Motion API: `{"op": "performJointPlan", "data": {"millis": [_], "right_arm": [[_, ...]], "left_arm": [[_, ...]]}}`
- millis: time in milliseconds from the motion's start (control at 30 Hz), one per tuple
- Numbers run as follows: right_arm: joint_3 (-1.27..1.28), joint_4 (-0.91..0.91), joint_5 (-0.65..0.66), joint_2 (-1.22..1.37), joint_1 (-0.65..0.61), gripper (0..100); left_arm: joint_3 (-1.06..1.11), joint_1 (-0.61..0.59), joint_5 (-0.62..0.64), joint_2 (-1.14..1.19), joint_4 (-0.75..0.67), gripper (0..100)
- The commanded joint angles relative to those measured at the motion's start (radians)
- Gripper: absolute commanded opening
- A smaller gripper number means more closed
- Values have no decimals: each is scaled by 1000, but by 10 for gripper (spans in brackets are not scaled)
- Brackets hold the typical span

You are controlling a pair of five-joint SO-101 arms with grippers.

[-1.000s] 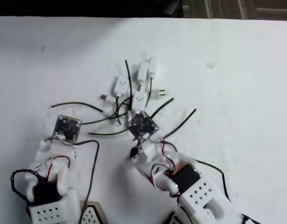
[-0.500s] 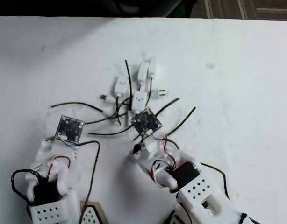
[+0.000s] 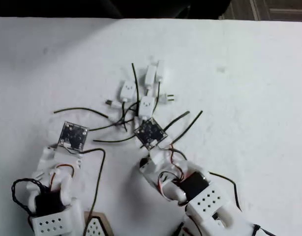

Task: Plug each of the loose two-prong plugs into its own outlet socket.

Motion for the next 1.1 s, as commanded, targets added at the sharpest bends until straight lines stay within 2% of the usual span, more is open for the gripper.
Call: {"op": "performJointPlan", "data": {"millis": [0,200,500,800,1067], "right_arm": [[0,12,0,5,-5,16],[15,7,14,15,-4,16],[28,1,190,15,10,16],[29,-117,463,15,222,16],[86,-117,477,15,209,16]], "left_arm": [[-5,-7,-11,-8,-18,23],[-5,-7,-11,-8,-18,23],[-5,-7,-11,-8,-18,23],[6,-7,-11,-8,-20,23],[8,-7,-11,-8,-21,23]]}}
